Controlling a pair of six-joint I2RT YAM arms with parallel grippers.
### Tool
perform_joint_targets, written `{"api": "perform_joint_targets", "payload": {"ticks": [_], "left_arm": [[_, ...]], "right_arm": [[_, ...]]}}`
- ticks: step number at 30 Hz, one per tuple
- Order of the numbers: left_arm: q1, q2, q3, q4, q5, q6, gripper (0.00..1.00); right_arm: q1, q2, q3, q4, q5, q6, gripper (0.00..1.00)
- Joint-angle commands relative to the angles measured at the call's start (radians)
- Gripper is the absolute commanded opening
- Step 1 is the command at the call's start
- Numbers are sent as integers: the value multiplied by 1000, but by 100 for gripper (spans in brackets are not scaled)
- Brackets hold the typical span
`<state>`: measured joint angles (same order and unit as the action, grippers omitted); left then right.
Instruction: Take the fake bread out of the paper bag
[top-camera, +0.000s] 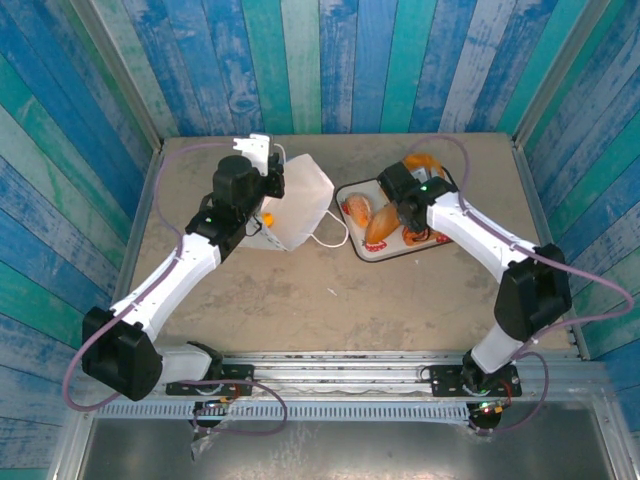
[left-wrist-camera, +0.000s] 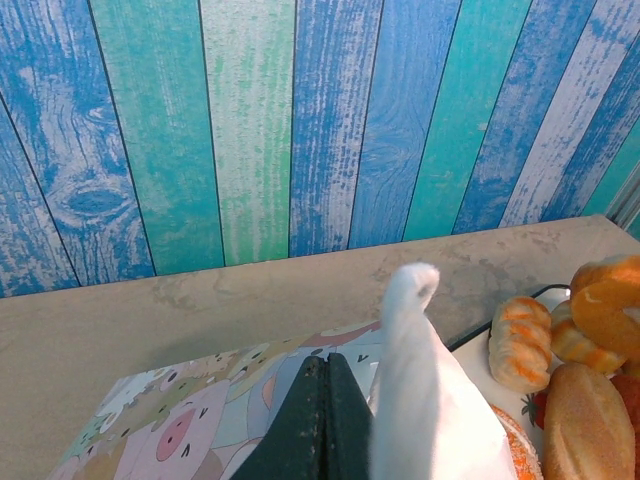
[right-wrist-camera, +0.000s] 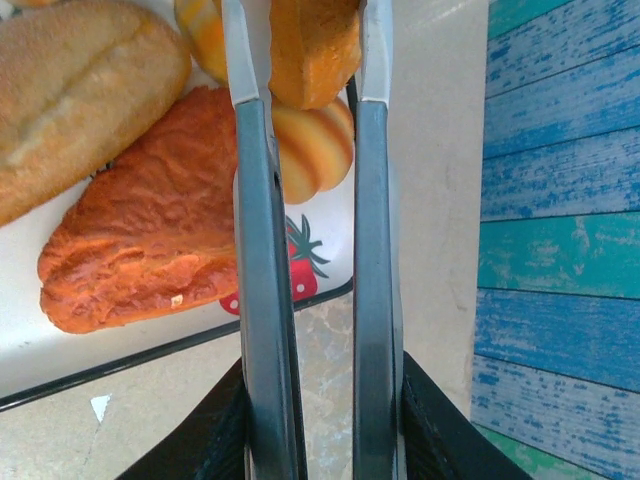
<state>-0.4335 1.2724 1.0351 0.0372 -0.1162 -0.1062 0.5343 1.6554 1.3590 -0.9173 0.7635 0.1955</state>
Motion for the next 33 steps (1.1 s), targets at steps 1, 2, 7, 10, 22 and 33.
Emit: {"api": "perform_joint_targets", "payload": {"ticks": [1,2,7,10,22,33], "left_arm": [[1,-25,-2,33,8,-6,1],[1,-23,-3,33,9,-6,1],[1,-24,-4,31,5,-7,1],[1,-25,-3,30,1,-7,1],[1,-32,-4,42,8,-10,0],[1,-32,-4,46,7,-11,0]], "right_arm": [[-5,29,31,-41,64,45,10],[-5,38,34,-52,69,52,10],[-3,50,38,-83,51,62,11],[5,37,39,-103,11,59,14],[113,59,53,-236,-85,74,34],[137,101,63,-296,-121,73,39]]}}
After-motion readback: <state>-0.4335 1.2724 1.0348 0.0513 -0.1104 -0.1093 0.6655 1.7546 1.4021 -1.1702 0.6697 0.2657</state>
